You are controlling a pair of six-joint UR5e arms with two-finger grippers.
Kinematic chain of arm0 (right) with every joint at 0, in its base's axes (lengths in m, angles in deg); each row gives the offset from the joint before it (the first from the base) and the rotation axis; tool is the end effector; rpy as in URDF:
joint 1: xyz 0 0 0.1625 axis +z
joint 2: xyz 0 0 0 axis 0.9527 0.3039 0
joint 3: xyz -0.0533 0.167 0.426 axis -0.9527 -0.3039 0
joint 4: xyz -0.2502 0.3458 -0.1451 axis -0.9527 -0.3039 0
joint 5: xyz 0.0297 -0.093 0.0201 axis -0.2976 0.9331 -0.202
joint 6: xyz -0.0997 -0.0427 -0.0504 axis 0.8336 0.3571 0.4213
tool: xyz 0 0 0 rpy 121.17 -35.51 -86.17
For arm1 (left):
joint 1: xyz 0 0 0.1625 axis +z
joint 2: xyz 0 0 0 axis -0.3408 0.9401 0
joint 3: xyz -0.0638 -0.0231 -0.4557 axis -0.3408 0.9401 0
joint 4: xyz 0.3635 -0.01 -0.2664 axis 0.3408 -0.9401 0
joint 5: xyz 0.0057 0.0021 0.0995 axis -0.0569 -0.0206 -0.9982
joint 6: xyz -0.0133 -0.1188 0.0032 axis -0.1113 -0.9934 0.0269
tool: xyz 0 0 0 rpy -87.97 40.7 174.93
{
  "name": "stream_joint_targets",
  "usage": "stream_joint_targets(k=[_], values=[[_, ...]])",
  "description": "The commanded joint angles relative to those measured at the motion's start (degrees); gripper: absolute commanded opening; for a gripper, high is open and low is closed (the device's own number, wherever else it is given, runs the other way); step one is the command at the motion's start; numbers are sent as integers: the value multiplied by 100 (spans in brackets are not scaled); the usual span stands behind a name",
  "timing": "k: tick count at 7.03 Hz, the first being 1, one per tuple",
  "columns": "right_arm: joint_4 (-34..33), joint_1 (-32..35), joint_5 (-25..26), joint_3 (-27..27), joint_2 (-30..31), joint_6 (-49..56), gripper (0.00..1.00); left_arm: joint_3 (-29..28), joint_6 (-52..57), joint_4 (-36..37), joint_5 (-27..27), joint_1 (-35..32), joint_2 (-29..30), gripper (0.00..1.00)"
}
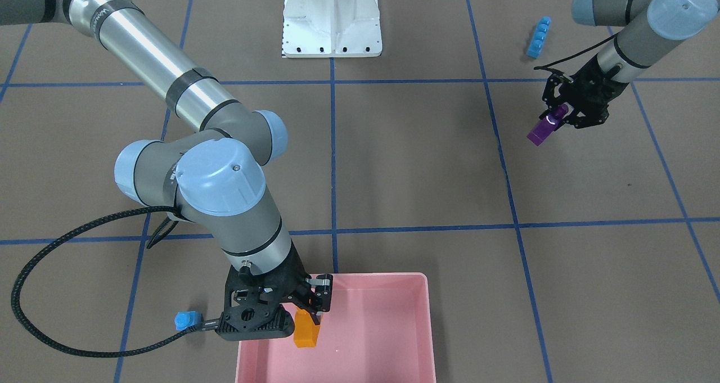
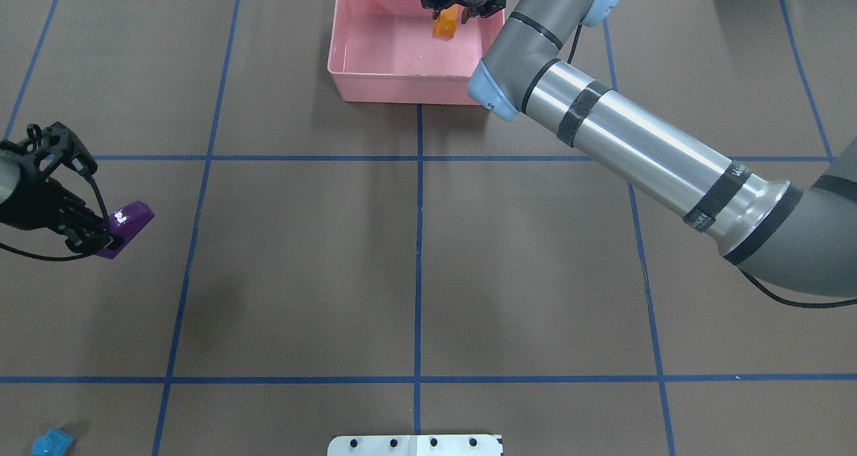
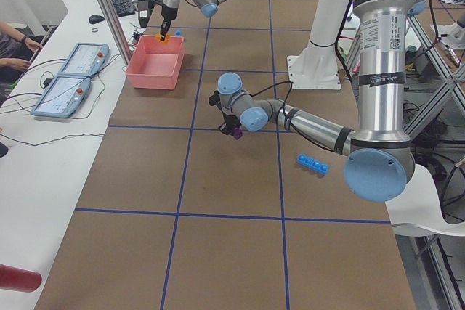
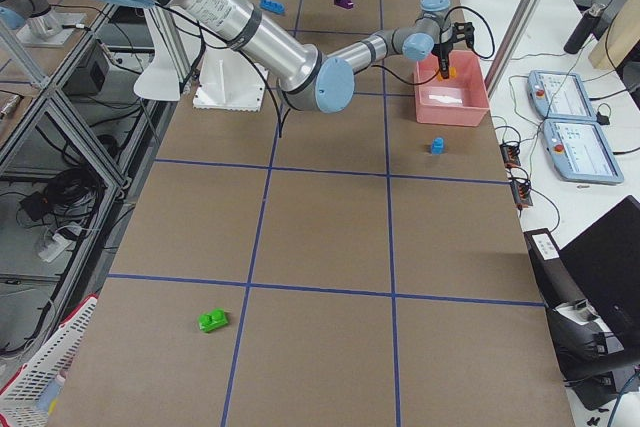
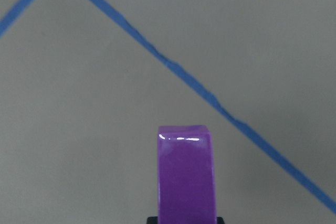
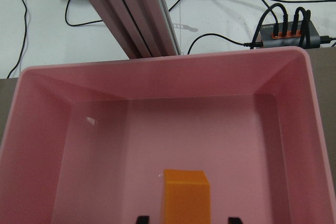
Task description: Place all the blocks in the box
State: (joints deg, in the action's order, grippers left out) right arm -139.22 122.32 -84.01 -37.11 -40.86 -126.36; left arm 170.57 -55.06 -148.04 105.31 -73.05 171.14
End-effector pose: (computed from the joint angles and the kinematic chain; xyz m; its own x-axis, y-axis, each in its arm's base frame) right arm -0.5425 -0.7921 0.1787 0.5639 0.0136 0.8258 -0.3256 0.9225 0.2072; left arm 0.2784 -0.4606 0.4733 0.4032 0.6833 -0.6087 -0.3657 0.7300 0.5773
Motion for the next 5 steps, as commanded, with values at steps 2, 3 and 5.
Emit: stream_joint_targets(k=[2, 3, 5], values=[[-118, 113, -73, 147, 29, 109, 99, -35, -2329, -35, 237, -347, 1360, 0], [-563, 175, -204, 400, 56, 161, 99, -140, -2957, -70, 184, -364, 1827, 0], [-1819, 359, -486, 1285, 422, 1193, 99, -797, -3681, -96, -295, -382, 2889, 0]])
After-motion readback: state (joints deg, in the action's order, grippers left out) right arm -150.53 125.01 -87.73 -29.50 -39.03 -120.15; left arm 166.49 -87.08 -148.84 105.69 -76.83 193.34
